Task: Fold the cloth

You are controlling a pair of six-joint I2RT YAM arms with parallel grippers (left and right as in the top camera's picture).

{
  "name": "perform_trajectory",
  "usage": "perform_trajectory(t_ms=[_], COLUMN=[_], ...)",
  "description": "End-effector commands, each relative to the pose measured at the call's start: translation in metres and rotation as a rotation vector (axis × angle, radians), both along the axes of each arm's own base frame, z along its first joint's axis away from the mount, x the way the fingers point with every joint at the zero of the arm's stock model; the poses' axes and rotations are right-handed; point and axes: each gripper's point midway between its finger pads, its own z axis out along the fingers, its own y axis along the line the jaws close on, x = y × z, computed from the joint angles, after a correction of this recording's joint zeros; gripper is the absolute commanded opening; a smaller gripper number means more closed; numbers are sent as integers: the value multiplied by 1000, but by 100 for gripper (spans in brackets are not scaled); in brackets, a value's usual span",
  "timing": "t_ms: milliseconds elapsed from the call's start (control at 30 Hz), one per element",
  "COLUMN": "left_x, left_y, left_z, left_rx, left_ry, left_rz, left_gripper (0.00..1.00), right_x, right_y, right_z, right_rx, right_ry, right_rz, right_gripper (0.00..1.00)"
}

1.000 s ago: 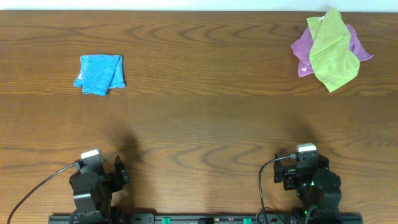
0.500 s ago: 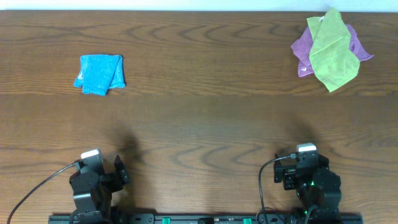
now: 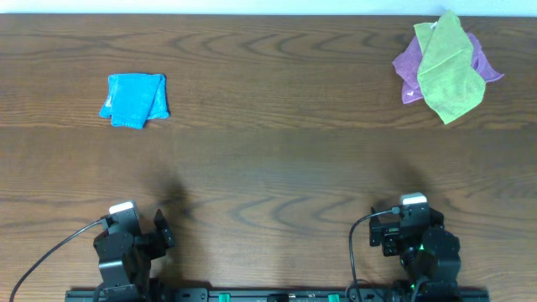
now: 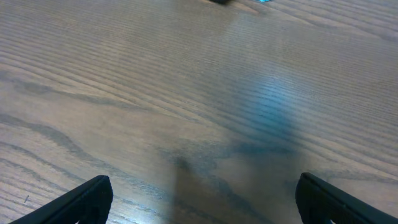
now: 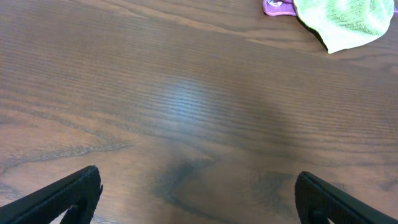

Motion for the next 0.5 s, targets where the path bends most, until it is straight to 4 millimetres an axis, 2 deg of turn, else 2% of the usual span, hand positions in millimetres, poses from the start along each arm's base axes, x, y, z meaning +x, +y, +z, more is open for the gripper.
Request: perform_trajectory(t_ms=[0,300,467], left_x=[-12,-12,-12], left_y=[3,3,3], left_z=[-15,-15,-15], left_rx=[16,16,16], left_ry=[73,74,74], left_rz=[18,18,18], left_gripper=[95,95,95], right_x=[0,0,0], right_y=[4,3,-6], right_z=[-4,-4,-3], right_rx=[-3,7,94], right_ry=[2,1,24], right_rz=[24,13,-92], right_gripper=[99,99,99])
